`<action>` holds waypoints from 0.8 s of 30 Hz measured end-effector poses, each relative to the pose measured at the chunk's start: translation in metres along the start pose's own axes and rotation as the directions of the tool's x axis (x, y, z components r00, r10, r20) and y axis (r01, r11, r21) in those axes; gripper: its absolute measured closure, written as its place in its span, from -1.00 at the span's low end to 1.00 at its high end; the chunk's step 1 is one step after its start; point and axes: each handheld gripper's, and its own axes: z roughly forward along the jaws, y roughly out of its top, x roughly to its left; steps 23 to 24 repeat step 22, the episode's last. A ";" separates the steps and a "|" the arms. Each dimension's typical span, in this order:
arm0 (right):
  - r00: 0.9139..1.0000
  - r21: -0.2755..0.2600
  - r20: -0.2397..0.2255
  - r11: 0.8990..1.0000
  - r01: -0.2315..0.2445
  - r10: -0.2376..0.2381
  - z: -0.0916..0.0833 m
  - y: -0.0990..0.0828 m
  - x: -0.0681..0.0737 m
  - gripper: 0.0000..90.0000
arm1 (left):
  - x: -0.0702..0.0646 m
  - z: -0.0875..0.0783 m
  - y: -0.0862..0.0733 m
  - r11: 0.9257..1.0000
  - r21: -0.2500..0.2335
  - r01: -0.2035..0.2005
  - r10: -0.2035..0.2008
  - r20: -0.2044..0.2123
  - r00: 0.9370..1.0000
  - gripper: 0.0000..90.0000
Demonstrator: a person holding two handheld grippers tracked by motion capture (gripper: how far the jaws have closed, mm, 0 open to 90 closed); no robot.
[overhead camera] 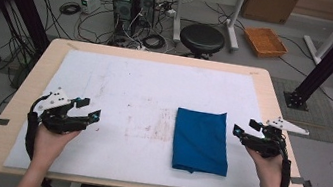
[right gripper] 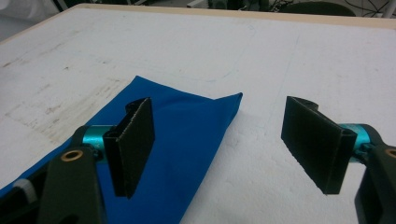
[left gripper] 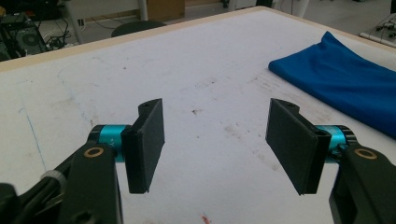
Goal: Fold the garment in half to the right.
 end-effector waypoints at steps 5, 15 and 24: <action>1.000 0.003 -0.003 1.000 -0.001 0.001 0.001 0.000 0.000 -0.43 | 0.000 0.000 0.000 1.000 0.005 -0.004 0.004 0.002 1.000 -0.17; 1.000 0.007 -0.005 1.000 -0.005 0.005 0.002 -0.001 0.000 -0.43 | 0.001 -0.001 0.000 1.000 0.004 -0.001 0.001 0.000 1.000 -0.17; 1.000 0.011 -0.008 1.000 -0.008 0.008 0.004 -0.003 0.000 -0.44 | 0.000 0.000 -0.001 1.000 0.008 -0.007 0.007 -0.004 1.000 -0.20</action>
